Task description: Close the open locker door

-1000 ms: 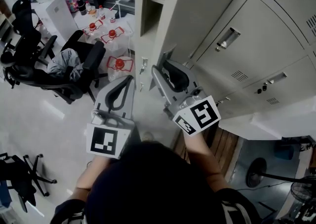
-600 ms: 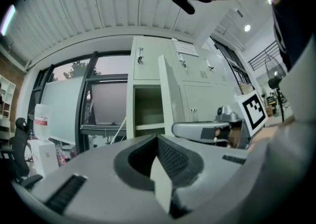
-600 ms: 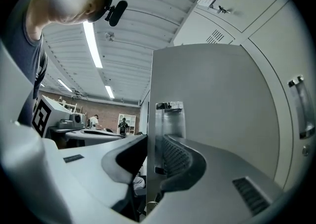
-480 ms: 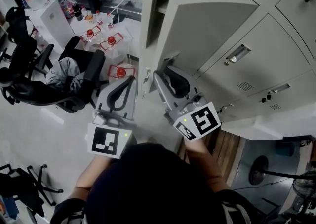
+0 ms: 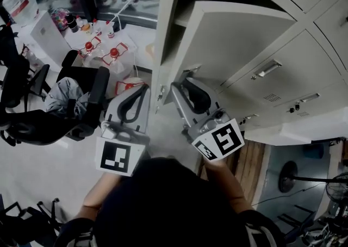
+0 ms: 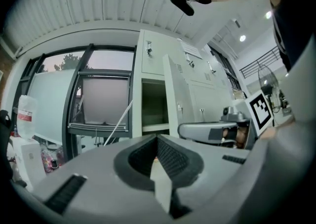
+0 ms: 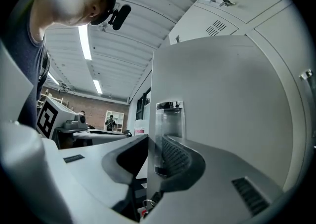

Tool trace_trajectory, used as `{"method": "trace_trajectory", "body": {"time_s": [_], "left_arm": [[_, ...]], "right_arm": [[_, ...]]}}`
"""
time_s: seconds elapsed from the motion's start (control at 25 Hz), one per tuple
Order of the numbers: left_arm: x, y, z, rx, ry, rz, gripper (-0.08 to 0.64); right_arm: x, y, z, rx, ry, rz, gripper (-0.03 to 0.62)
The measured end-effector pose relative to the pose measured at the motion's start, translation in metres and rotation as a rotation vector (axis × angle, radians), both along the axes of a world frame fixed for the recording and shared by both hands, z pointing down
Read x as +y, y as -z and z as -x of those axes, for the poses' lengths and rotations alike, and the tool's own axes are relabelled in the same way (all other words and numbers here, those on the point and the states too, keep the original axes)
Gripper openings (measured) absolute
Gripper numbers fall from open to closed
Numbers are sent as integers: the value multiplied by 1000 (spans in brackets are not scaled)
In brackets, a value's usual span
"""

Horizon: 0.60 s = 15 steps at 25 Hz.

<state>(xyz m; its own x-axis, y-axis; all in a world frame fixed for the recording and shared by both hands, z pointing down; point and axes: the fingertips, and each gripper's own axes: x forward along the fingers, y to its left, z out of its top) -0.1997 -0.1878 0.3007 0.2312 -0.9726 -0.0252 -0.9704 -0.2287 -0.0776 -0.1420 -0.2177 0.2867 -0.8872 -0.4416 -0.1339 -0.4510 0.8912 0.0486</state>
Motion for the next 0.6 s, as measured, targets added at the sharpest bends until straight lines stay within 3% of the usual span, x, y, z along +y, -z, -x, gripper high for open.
{"method": "trace_trajectory", "body": {"time_s": [0.6], "left_arm": [[-55,-8,22,-8,-190,4,0]], "right_arm": [[-37,2,27,-17,-151,-17,94]]}}
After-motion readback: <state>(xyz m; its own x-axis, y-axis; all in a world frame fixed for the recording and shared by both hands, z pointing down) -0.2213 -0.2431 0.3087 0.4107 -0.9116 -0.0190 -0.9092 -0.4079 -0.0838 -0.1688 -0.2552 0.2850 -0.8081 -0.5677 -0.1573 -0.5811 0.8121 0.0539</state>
